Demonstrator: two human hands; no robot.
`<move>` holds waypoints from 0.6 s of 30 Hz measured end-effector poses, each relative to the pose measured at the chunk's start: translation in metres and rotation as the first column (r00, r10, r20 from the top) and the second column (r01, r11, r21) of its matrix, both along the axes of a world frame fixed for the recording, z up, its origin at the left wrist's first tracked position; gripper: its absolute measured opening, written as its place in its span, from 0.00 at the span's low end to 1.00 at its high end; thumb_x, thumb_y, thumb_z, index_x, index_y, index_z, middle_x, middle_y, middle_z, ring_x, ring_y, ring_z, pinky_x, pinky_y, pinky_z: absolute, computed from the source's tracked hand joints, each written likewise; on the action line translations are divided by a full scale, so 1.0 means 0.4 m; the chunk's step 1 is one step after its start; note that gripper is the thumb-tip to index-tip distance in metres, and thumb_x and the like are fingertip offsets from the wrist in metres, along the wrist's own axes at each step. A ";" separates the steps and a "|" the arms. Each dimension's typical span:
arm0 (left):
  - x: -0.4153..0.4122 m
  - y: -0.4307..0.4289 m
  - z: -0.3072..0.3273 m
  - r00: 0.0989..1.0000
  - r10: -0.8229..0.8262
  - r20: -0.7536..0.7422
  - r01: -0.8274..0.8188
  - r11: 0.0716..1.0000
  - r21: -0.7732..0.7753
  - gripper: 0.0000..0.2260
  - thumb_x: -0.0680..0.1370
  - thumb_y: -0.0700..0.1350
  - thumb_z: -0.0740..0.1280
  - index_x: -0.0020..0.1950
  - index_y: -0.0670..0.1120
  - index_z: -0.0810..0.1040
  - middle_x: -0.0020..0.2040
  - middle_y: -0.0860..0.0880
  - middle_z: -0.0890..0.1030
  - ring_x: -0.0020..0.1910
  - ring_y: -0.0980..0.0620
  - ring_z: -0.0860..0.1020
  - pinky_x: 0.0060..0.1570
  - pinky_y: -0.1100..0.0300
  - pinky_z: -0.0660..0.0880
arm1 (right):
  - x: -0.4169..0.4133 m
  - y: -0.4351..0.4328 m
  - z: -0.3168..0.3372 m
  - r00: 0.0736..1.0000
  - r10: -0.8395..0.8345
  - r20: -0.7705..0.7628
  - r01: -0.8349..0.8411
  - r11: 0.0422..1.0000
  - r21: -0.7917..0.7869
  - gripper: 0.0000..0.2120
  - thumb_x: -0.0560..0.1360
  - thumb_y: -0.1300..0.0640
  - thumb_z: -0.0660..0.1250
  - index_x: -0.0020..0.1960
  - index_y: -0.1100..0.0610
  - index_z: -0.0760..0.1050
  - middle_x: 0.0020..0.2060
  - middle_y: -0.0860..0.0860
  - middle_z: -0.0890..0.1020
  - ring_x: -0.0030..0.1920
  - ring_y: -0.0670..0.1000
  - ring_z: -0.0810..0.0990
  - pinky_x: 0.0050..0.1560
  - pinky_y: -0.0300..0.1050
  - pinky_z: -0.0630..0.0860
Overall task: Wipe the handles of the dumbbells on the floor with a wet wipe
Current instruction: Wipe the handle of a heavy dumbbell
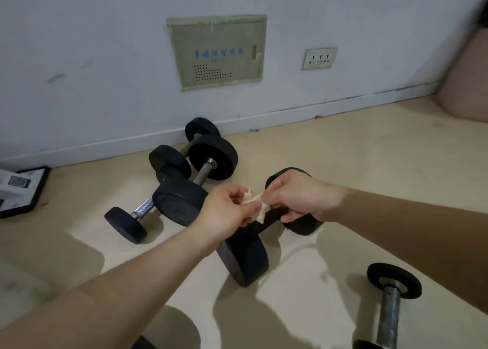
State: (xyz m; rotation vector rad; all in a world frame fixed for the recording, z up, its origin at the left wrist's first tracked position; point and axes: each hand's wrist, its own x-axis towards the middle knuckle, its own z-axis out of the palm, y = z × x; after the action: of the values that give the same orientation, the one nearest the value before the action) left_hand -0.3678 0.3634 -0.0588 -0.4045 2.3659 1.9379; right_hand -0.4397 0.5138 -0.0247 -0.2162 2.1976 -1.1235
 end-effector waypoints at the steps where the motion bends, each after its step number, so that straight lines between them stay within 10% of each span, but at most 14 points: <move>1: -0.007 -0.013 -0.006 1.000 0.008 0.010 -0.008 1.000 0.013 0.07 0.74 0.42 0.72 0.50 0.42 0.80 0.40 0.45 0.82 0.33 0.54 0.79 0.37 0.63 0.76 | -0.003 -0.020 -0.009 0.999 -0.029 -0.036 0.029 1.000 -0.004 0.03 0.74 0.57 0.69 0.45 0.56 0.80 0.41 0.51 0.80 0.43 0.48 0.79 0.37 0.41 0.80; 9: -0.084 -0.057 -0.068 0.998 -0.013 0.065 0.008 0.997 0.081 0.12 0.74 0.51 0.68 0.40 0.42 0.79 0.30 0.48 0.72 0.30 0.52 0.70 0.33 0.58 0.69 | -0.025 -0.090 -0.027 0.957 -0.290 -0.020 0.290 0.957 -0.003 0.07 0.70 0.58 0.75 0.44 0.60 0.78 0.42 0.54 0.80 0.43 0.50 0.80 0.35 0.39 0.80; 18: -0.108 -0.039 -0.136 0.986 -0.152 -0.062 0.132 0.959 -0.250 0.10 0.72 0.55 0.72 0.37 0.51 0.78 0.32 0.56 0.76 0.33 0.57 0.75 0.33 0.63 0.69 | 0.009 -0.015 -0.100 0.929 -0.357 -0.101 0.358 0.934 -0.004 0.04 0.72 0.65 0.70 0.41 0.59 0.76 0.40 0.57 0.81 0.40 0.54 0.81 0.43 0.48 0.83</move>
State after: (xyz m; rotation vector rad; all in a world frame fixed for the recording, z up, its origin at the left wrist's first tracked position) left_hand -0.4111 0.3479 -0.1132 -0.1629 2.6152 1.6363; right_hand -0.4362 0.5078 -0.0649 0.1469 2.3971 -1.3132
